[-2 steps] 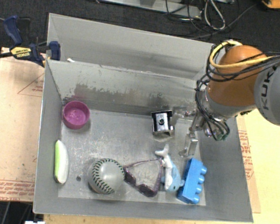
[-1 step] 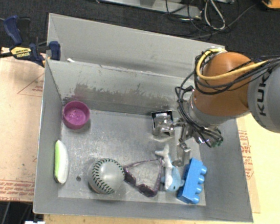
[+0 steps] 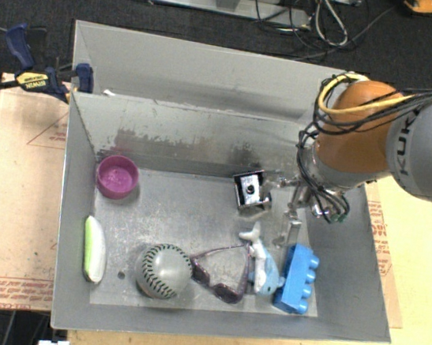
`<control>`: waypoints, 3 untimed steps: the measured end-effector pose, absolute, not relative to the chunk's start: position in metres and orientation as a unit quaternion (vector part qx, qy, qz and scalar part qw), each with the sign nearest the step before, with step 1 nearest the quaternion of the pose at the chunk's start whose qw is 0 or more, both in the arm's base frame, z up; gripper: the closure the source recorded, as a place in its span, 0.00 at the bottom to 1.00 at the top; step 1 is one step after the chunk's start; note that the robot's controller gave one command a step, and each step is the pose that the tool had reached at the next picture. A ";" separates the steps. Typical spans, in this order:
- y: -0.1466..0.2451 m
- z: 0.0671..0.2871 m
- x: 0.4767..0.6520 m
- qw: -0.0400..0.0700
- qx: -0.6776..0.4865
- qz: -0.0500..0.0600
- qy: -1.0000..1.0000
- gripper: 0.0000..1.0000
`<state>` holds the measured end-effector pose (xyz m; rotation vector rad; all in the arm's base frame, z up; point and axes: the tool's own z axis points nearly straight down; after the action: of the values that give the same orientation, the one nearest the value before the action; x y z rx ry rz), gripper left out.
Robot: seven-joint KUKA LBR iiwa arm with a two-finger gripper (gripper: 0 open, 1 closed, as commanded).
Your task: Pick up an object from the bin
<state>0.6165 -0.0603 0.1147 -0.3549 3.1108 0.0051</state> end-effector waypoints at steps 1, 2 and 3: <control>-0.075 0.117 0.628 0.004 -0.133 0.001 0.991 0.00; -0.120 0.093 0.643 0.007 -0.096 0.003 0.995 0.00; -0.150 0.083 0.615 0.010 -0.076 0.002 0.997 0.00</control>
Offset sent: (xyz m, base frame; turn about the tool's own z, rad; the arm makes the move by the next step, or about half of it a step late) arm 0.0299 -0.0751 -0.0320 0.0725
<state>0.6152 -0.1496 0.0827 -0.2366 3.1123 0.0049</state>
